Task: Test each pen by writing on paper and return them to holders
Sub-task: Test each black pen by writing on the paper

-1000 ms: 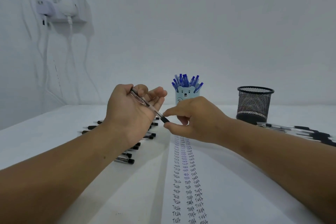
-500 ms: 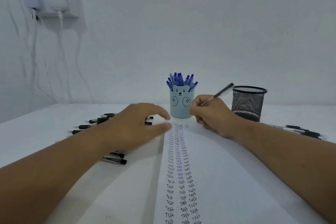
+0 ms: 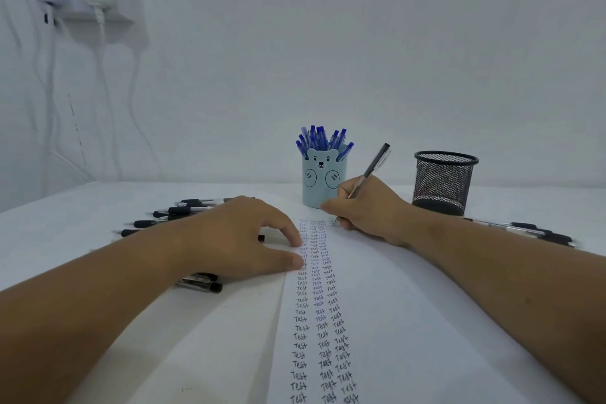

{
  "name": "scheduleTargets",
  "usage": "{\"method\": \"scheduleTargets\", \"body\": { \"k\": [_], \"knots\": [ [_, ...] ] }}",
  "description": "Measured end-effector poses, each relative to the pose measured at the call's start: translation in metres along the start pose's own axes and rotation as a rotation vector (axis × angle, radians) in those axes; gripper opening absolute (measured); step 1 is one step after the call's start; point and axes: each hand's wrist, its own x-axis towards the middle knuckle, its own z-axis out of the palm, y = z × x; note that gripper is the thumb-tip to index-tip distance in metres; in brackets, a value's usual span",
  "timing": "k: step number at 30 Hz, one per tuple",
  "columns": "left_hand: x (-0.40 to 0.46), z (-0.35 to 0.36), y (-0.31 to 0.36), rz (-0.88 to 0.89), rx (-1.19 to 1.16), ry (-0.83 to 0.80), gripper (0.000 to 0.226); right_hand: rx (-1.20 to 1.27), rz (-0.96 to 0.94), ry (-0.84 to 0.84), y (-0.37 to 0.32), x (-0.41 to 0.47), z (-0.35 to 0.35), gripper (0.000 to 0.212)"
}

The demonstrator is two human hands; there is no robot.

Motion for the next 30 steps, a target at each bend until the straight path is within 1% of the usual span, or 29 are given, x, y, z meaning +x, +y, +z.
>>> {"method": "scheduleTargets", "body": {
  "k": [3, 7, 12, 16, 23, 27, 30],
  "knots": [
    [-0.0004, 0.0007, 0.0002, 0.003, -0.024, 0.001, 0.032, -0.017, 0.006, -0.014, -0.0003, -0.0006, 0.0001, 0.037],
    [-0.0007, 0.0004, 0.0012, 0.011, -0.033, 0.003, 0.029, -0.020, 0.006, -0.016, 0.0002, 0.0006, 0.0016, 0.037],
    [-0.0005, 0.0004, 0.0010, 0.008, -0.025, -0.008, 0.031, -0.045, -0.004, -0.030, -0.0003, 0.0007, 0.0012, 0.035],
    [0.0003, -0.0002, 0.0005, 0.006, -0.020, -0.005, 0.032, 0.008, -0.010, -0.016, 0.0013, 0.0010, 0.0007, 0.036],
    [0.0001, 0.0003, -0.0004, 0.008, -0.021, -0.003, 0.034, -0.061, -0.026, -0.009, -0.0009, -0.0002, 0.0015, 0.038],
    [0.0010, 0.0000, -0.0002, 0.001, -0.023, -0.006, 0.034, -0.033, -0.023, 0.010, 0.0008, -0.0005, 0.0012, 0.039],
    [0.0010, 0.0004, -0.0005, 0.006, -0.020, -0.012, 0.035, -0.043, -0.030, 0.004, 0.0009, -0.0010, 0.0012, 0.034]
  ]
}}
